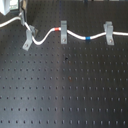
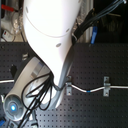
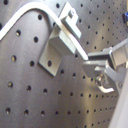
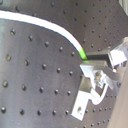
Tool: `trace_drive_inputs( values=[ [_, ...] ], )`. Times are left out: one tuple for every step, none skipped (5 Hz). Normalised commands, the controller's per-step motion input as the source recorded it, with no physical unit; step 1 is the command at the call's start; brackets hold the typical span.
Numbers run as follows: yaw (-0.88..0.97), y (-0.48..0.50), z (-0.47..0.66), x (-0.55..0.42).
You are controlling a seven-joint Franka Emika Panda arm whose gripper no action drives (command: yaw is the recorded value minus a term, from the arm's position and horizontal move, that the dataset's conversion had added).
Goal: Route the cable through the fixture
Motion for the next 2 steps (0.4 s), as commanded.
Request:
trace_drive_inputs(
  values=[
    [0.15, 0.081, 0.23, -0.367],
    [0.23, -0.069, 0.01, -0.343]
  ],
)
